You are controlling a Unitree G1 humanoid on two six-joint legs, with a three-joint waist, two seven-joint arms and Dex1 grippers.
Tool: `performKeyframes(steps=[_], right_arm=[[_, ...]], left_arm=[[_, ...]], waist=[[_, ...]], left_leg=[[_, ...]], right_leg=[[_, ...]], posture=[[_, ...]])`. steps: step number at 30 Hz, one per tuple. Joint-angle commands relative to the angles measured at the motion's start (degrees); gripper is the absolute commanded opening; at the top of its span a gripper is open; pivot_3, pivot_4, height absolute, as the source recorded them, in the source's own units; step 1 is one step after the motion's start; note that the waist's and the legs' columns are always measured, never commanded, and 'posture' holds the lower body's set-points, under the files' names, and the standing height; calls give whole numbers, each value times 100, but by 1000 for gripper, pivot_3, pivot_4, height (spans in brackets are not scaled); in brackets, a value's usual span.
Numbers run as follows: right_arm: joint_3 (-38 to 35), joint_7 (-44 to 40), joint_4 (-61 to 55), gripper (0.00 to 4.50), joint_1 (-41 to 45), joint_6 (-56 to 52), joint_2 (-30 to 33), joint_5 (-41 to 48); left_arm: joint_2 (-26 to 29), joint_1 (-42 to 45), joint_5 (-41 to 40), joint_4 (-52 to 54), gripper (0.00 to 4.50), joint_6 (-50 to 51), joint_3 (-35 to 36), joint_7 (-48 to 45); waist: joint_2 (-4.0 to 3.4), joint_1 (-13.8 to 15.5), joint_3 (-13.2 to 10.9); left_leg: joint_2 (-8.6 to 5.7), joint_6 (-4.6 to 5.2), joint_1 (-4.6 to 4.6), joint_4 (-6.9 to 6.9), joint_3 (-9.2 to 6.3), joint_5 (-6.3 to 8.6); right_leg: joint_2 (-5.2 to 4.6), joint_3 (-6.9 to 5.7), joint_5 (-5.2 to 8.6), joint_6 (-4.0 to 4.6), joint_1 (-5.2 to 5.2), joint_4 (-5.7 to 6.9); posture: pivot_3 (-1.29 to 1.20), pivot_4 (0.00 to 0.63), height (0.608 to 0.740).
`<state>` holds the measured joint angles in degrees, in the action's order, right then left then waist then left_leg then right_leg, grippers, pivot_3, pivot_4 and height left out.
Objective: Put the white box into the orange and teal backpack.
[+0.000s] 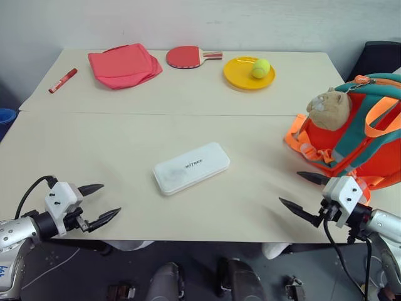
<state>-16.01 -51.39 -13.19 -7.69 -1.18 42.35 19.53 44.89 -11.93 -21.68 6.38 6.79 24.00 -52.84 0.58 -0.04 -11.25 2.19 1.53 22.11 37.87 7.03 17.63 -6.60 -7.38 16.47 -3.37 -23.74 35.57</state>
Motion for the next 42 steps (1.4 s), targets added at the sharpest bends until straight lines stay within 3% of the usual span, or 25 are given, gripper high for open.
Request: performKeyframes(steps=[1,13,14,17,22,28,29,36,42], right_arm=[[16,6,1,4474,50,118,-42,-6],[147,-357,273,4474,149,233,-54,144],[179,-410,273,4495,195,203,-76,218],[370,-201,40,3866,679,-456,-202,528],[1214,15,-237,2258,1896,-1592,-112,233],[2226,540,558,183,3300,-2227,-383,-760],[2405,655,795,0,3579,-2289,-473,-982],[3030,864,2230,0,4677,-2078,-1179,-1686],[3031,668,3132,0,5085,-1699,-1639,-1697]], left_arm=[[-1,19,62,140,4500,-156,107,86],[66,274,-323,300,4500,455,92,25],[102,276,-334,297,4313,501,63,-33],[237,294,-244,317,3747,605,-40,-108],[48,394,-130,717,2284,752,-297,266],[-472,697,27,1118,387,1207,-915,934],[-564,802,69,1172,44,1347,-1029,1101],[-717,1196,169,1334,44,2019,-1590,1447],[-809,1550,164,1097,44,2056,-1693,1449]], waist=[[0,1,0],[0,-8,0],[0,-8,0],[0,-23,0],[-3,-21,-2],[-1,-5,-2],[-1,0,-2],[0,-48,-1],[0,-109,-1]], left_leg=[[0,0,0,0,0,0],[0,-1,-1,2,0,-2],[0,-1,-1,2,0,-2],[0,-1,-1,4,1,-2],[1,-4,-1,7,0,-3],[-6,-29,7,11,1,-17],[-6,-29,10,15,1,-18],[-7,-41,9,16,6,-29],[-8,-40,12,18,7,-33]], right_leg=[[0,0,0,0,0,0],[1,-1,0,0,1,4],[2,-1,0,0,1,5],[3,-1,0,0,1,7],[2,5,0,0,-6,15],[-4,2,-1,0,-6,10],[-4,1,-2,-2,-6,10],[3,0,-2,-3,-11,29],[4,-1,-2,-3,-11,31]], posture=[[0,150,740],[0,150,740],[0,150,740],[0,150,740],[0,150,740],[0,150,740],[0,150,740],[0,150,740],[0,150,740]])
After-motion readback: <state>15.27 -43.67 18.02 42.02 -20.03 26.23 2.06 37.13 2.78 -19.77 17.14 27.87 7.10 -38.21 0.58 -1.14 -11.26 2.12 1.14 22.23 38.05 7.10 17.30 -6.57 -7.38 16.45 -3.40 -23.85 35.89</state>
